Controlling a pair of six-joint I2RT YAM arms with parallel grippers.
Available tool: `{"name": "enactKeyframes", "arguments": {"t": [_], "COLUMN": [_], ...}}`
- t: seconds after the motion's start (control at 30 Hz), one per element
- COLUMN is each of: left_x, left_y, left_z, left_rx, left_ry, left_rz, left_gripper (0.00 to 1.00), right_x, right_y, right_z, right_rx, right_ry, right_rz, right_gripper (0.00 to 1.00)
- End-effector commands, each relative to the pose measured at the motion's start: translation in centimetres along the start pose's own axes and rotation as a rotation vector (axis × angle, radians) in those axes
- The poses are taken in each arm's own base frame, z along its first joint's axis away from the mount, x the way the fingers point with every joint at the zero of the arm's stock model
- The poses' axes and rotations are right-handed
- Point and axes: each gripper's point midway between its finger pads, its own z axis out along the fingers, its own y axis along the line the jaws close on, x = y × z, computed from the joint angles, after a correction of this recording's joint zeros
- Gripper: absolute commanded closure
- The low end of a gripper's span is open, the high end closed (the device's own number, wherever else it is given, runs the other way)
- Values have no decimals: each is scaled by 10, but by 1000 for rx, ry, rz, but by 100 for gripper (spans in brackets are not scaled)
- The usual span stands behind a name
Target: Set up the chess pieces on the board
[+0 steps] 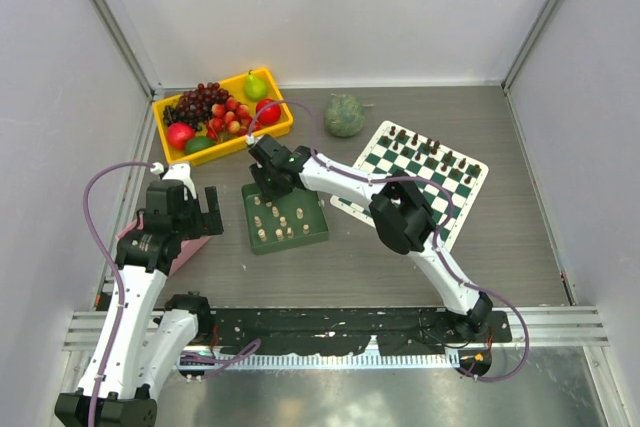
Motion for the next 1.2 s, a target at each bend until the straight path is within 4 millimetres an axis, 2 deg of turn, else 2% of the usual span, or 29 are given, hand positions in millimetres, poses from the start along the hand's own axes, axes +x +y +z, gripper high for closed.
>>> {"name": "enactKeyframes", "arguments": {"t": [0.0, 0.3, 0.57, 0.67, 0.77, 0.83, 1.17], "left_x": [-16, -16, -15, -16, -16, -16, -16], "left_y": [1, 2, 1, 2, 2, 2, 2], "left_z": [-6, -7, -7, -7, -7, -7, -7], "left_rx": [-3, -7, -6, -7, -7, -7, -6], "left_ry": [-52, -54, -49, -51, -54, -54, -55], "left_rz": [-4, -6, -4, -5, -6, -6, -6], "left_gripper": [1, 1, 1, 1, 1, 1, 1], "right_x": [-19, -21, -23, -24, -22, -21, -17], "right_y": [5, 5, 6, 7, 6, 7, 9], "right_z": [-5, -4, -8, -10, -9, -7, -1], "right_rx": [-1, -1, -4, -8, -9, -12, -19], "right_ry": [-51, -56, -59, -61, -54, -53, -39], "right_rz": [-16, -17, -22, -27, -25, -21, -19], "right_gripper": [63, 69, 79, 78, 68, 66, 69]}}
